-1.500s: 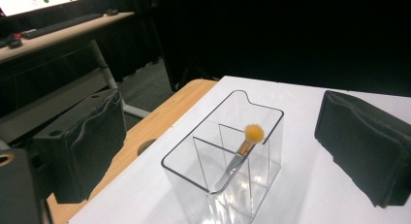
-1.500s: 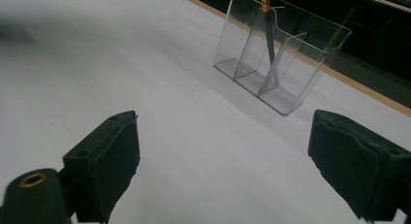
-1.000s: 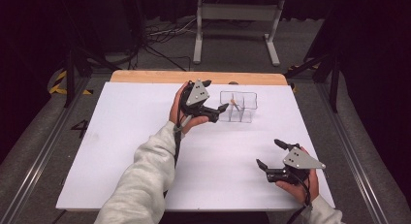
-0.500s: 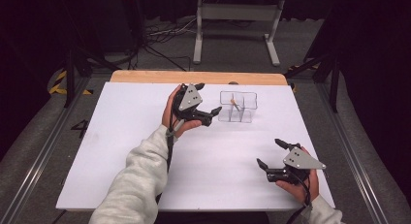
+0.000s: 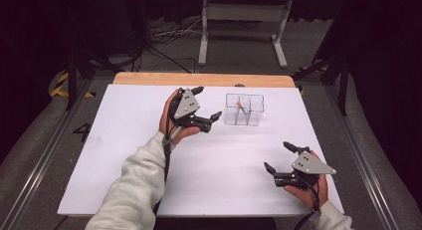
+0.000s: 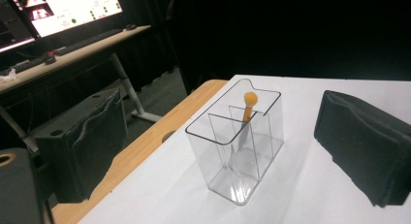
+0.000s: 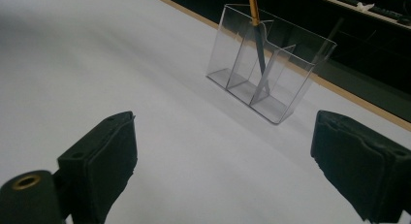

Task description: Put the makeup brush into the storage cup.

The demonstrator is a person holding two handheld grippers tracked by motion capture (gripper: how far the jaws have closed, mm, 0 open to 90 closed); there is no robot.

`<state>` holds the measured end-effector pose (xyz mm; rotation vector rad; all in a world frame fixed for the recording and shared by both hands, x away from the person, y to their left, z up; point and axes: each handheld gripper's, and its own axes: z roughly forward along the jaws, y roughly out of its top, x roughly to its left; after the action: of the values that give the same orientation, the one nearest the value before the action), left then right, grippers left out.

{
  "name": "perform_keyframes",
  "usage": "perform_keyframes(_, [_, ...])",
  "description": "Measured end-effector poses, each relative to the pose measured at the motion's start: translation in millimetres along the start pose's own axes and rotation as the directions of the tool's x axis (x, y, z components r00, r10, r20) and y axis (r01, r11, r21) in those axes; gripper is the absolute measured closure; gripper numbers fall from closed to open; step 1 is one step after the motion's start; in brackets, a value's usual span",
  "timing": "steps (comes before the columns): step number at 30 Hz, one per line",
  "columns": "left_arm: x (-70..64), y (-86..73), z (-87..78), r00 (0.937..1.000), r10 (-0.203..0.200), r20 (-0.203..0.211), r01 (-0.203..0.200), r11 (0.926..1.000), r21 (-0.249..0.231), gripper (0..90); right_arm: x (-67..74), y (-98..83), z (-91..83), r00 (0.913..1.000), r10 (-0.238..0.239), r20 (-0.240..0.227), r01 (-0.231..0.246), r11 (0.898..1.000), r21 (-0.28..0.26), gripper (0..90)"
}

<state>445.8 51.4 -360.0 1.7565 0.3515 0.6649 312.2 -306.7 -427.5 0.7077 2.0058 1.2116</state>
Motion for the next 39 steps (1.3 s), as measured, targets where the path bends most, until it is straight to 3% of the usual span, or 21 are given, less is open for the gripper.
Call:
perform_keyframes(13, [-3.4, -4.9, -20.1, 0.9998, 0.020, -0.003, -0.020, 0.9997, -0.016, 5.5, 0.0, 1.0, -0.6, 1.0000, 0.000, 0.008, 0.000, 1.000, -0.008, 7.5])
perform_keyframes(24, [-7.5, -14.0, -40.1, 0.9987, 0.049, -0.017, -0.048, 0.9986, 0.022, 3.5, 1.0, 1.2, 0.8, 0.9999, -0.002, 0.015, 0.002, 1.000, -0.007, 6.4])
perform_keyframes(31, [-8.1, -19.8, -50.7, 0.9993, 0.031, -0.020, -0.031, 0.9993, 0.020, 3.5, 1.5, 1.4, 0.7, 0.9998, -0.004, 0.017, 0.004, 1.000, -0.007, 6.6])
perform_keyframes(34, [-9.4, -21.9, -53.9, 0.9985, 0.048, -0.025, -0.047, 0.9985, 0.027, 3.5, 1.6, 1.4, 0.9, 0.9999, -0.006, 0.015, 0.006, 1.000, -0.005, 6.7])
perform_keyframes(37, [-10.1, -23.6, -57.4, 0.9995, 0.029, -0.015, -0.029, 0.9992, 0.027, 3.1, 1.5, 1.3, 1.4, 0.9998, -0.008, 0.016, 0.008, 1.000, -0.002, 6.9])
perform_keyframes(39, [-11.3, -24.5, -59.5, 0.9989, 0.041, -0.024, -0.041, 0.9987, 0.031, 4.2, 1.6, 1.2, 1.5, 0.9999, -0.008, 0.015, 0.008, 1.000, -0.001, 6.9])
